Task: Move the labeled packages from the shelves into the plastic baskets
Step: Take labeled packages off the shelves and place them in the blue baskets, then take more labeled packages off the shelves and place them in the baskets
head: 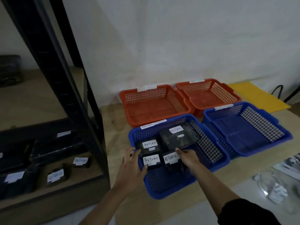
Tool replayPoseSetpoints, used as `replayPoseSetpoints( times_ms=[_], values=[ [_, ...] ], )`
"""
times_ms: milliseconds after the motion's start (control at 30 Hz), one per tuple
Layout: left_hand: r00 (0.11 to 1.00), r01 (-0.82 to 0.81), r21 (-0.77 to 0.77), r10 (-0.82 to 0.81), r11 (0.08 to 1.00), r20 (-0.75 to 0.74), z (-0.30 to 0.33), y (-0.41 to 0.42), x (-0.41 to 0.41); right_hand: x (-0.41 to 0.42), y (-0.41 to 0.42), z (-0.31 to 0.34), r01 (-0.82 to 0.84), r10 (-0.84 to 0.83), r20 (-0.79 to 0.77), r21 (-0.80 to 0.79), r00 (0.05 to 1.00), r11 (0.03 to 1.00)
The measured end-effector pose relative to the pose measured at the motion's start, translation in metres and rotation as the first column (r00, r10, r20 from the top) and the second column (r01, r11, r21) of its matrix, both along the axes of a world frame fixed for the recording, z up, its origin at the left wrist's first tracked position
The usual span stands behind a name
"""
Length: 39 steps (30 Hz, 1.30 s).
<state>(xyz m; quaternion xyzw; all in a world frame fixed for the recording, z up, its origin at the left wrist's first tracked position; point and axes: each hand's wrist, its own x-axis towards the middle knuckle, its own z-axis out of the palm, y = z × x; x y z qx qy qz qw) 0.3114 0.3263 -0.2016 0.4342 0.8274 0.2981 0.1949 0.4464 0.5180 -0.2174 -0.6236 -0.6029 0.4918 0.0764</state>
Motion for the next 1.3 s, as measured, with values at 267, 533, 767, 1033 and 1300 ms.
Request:
replayPoseSetpoints(
  times_ms=[267, 533, 767, 1033, 1300],
  values=[
    [0.999, -0.011, -0.004, 0.011, 1.000, -0.045, -0.010, -0.004, 0.002, 0.000, -0.004, -0.007, -0.049, 0.045, 0.043, 0.091, 0.998, 0.995],
    [0.999, 0.017, 0.007, -0.017, 1.000, -0.050, 0.011, -0.014, -0.009, -0.009, -0.027, 0.016, -0.149, 0.089, 0.149, 0.461, 0.985, 0.875],
    [0.956, -0.246, 0.204, 0.272, 0.948, -0.111, 0.069, -0.076, -0.066, -0.111, -0.118, 0.102, -0.250, 0.514, -0.079, 0.805, 0.854, 0.539],
    [0.734, -0.560, 0.367, 0.650, 0.743, -0.196, 0.125, -0.271, -0.170, -0.248, -0.301, 0.163, -0.439, 0.838, -0.100, 0.815, 0.537, 0.378],
    [0.638, -0.637, 0.371, 0.732, 0.676, -0.239, 0.136, -0.460, -0.273, -0.380, -0.472, 0.183, -0.457, 0.865, -0.243, 0.768, 0.439, 0.448]
  ],
)
